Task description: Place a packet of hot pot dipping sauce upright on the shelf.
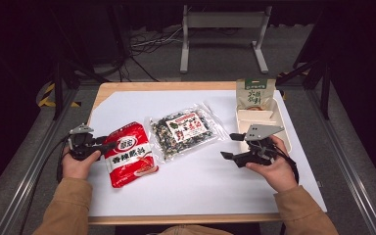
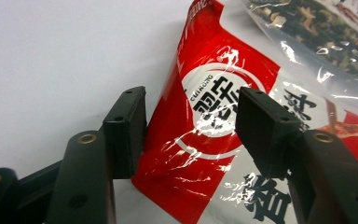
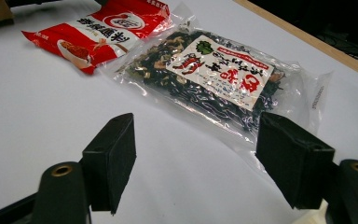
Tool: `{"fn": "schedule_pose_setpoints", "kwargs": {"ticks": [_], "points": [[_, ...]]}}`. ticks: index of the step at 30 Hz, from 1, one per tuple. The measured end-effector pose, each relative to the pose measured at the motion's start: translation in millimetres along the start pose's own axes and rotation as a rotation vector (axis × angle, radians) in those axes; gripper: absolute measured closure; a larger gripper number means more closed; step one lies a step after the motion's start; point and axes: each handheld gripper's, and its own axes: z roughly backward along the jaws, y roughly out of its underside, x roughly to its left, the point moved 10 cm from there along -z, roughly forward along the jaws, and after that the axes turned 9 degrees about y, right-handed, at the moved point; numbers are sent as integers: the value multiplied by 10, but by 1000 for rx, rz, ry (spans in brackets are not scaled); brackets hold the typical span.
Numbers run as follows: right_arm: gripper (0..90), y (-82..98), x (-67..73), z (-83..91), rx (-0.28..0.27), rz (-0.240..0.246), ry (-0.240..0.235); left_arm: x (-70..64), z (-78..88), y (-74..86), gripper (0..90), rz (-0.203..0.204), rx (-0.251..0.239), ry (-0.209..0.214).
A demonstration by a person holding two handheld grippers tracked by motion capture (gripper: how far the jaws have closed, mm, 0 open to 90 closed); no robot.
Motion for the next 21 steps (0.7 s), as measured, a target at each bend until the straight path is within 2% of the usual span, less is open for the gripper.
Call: {"fn": "schedule_pose_setpoints", "kwargs": {"ticks": [2,3,4,5,6,7,9,11,16,17,21], "points": [[287,5,3,-5,2,0,-1,28,-24,16,498,-12,17,-37],[287,5,3,-5,2,0,-1,28,-24,16,538,-12,17,-37],[287,4,7,-6,2,-1,-2,75,-32,29,576,-42,38,-85],[287,3,9,-6,1,-1,-3,92,-28,30,611,-47,45,-105],[287,1,10,-5,1,-1,-3,92,-28,30,649,-47,45,-105],[287,1,10,-5,1,-1,-3,106,-20,31,649,-45,47,-123],[294,2,12,-4,0,0,-4,121,-5,28,716,-41,45,-144],[309,3,13,-1,-2,4,-7,135,8,22,760,-56,47,-162],[328,-8,23,6,-18,7,-17,127,88,4,888,-40,35,-166],[328,-11,24,8,-21,8,-17,120,105,1,895,-29,29,-164],[332,-22,19,21,-30,6,-17,86,190,-22,900,-32,14,-152]]}}
